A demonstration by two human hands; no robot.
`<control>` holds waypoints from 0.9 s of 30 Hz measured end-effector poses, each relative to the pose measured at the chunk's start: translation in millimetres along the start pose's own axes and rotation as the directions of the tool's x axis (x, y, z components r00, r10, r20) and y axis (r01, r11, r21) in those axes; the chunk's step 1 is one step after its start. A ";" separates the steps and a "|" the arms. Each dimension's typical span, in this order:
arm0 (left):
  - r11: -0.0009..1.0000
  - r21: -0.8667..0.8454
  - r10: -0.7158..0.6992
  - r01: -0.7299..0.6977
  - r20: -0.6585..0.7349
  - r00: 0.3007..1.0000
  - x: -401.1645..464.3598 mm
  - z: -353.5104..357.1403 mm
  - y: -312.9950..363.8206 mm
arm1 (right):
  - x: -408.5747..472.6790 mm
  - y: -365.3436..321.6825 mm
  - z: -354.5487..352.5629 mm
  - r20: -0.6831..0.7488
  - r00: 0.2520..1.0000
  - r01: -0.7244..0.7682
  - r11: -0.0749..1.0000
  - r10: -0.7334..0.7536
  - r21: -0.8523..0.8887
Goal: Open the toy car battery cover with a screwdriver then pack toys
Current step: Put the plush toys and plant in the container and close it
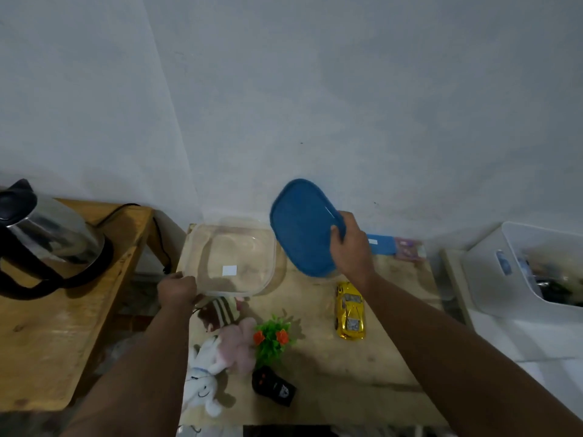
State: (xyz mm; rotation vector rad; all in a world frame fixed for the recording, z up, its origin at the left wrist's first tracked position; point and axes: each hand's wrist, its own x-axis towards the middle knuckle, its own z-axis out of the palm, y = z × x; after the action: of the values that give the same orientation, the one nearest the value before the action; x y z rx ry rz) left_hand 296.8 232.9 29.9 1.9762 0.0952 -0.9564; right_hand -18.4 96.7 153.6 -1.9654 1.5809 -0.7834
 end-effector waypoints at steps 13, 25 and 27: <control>0.997 -0.080 0.000 0.002 0.021 1.000 -5.5 -0.3 -7.6 | -40.0 78.1 37.0 0.138 0.859 -0.510 0.848 0.493 0.145; 0.846 0.345 0.412 -0.407 0.062 0.909 -47.9 -30.1 -16.3 | -32.7 49.2 42.4 0.243 0.923 -0.214 0.924 0.297 -0.316; 0.733 0.460 0.524 -0.500 0.086 0.847 -54.9 -45.8 -24.8 | -38.8 33.3 49.0 0.365 0.928 0.064 0.929 0.079 -0.365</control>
State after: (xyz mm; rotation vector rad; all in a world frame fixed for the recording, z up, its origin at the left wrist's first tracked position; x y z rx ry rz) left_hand 275.0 298.0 61.7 2.2805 -0.6942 -0.5862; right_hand -13.4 129.1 90.8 -2.2027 1.5784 -0.0817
